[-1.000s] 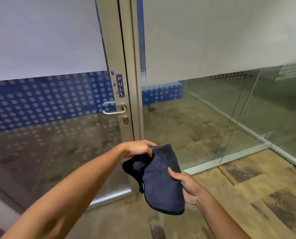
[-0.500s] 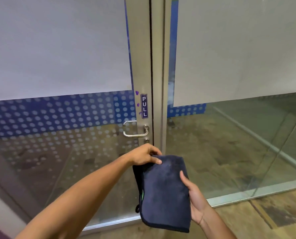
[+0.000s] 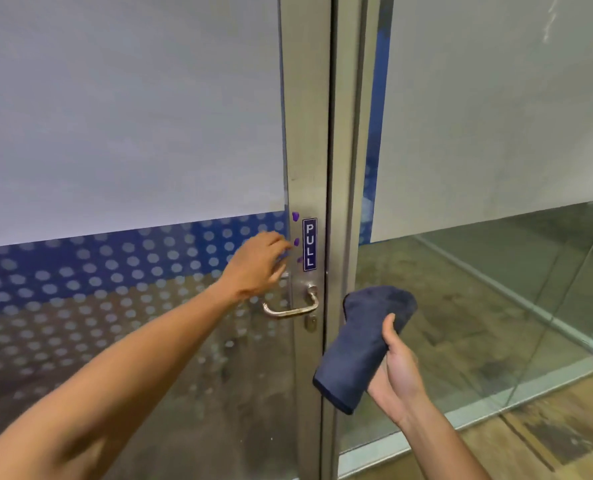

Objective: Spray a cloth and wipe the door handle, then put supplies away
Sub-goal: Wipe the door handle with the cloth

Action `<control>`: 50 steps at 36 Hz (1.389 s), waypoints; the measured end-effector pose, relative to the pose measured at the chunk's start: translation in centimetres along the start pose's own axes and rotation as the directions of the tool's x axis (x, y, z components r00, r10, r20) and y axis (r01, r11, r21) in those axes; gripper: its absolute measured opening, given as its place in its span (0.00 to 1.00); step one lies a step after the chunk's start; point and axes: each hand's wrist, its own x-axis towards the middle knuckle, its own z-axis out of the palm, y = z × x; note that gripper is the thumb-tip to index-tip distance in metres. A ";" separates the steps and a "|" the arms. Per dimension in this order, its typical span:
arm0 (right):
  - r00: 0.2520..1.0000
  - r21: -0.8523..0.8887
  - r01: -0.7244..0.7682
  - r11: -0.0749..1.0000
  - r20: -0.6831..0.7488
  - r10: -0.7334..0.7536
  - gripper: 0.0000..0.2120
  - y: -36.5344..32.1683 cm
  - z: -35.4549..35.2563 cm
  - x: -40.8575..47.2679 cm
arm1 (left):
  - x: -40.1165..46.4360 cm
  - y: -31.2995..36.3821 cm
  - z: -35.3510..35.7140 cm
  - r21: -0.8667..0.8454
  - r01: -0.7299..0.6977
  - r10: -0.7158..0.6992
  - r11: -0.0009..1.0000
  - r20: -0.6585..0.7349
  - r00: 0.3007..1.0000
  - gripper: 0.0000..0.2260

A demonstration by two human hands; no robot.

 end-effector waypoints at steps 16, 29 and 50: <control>0.811 -0.720 0.489 0.493 0.167 -0.560 0.35 1.4 8.5 8.8 | 6.5 -10.0 -3.6 0.626 0.028 0.137 0.779 -0.214 0.967 0.39; 0.699 -0.708 0.595 0.381 0.221 -0.680 0.36 2.6 13.0 14.0 | 7.5 -11.9 -2.4 0.658 0.000 0.239 0.753 -0.273 0.932 0.38; 0.466 -0.489 0.334 -0.806 0.829 -0.310 0.45 3.4 10.1 24.9 | 7.3 -11.7 -2.2 0.694 0.006 0.247 0.720 -0.265 0.932 0.38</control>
